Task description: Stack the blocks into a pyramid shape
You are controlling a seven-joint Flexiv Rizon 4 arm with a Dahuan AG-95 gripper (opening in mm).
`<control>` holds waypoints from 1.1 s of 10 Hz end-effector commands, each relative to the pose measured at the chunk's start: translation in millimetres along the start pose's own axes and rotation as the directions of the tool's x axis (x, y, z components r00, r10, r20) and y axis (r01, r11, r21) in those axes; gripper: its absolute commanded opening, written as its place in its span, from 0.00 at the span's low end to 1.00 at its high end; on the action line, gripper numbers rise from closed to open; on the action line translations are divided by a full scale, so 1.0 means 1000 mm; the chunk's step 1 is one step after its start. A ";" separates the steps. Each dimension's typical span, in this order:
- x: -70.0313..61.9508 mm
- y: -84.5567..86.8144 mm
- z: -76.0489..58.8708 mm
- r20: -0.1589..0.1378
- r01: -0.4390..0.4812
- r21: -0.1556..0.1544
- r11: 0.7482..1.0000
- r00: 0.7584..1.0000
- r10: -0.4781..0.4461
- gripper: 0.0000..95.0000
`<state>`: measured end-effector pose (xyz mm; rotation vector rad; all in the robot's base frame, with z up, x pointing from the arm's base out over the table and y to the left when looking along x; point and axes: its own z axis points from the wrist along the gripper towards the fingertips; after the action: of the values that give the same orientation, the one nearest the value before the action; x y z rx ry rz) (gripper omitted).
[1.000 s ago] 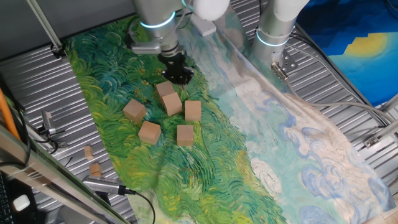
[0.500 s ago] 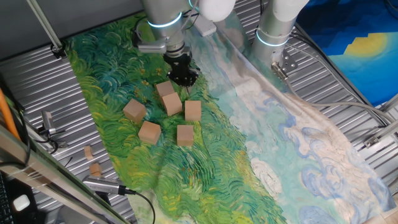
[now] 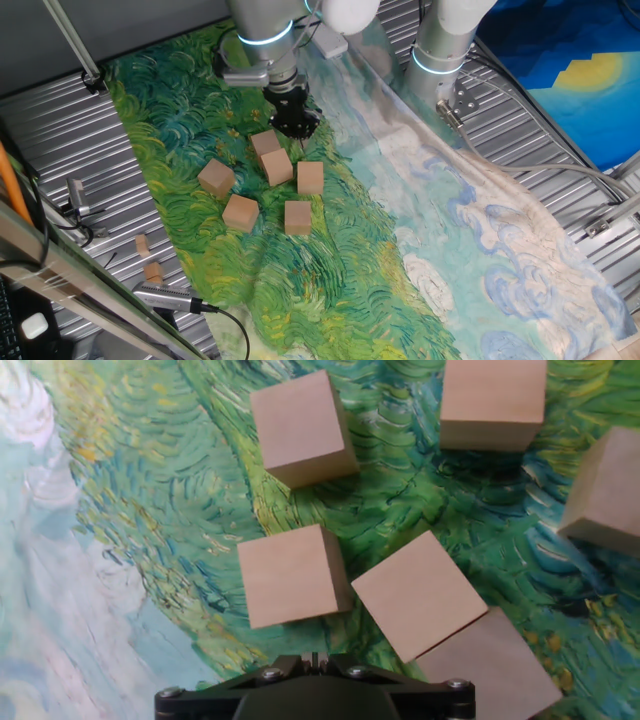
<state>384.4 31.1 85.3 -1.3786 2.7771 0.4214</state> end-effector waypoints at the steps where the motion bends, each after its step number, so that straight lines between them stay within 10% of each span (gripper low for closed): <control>1: 0.000 0.000 0.000 -0.018 0.002 0.016 1.000 1.000 -0.002 0.00; 5: 0.000 0.000 0.000 -0.071 0.048 0.053 0.997 0.997 -0.044 0.00; 11: 0.000 0.000 0.000 -0.120 0.140 -0.041 0.989 0.982 -0.144 0.00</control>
<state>384.9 31.2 84.7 -1.6457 2.7449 0.3833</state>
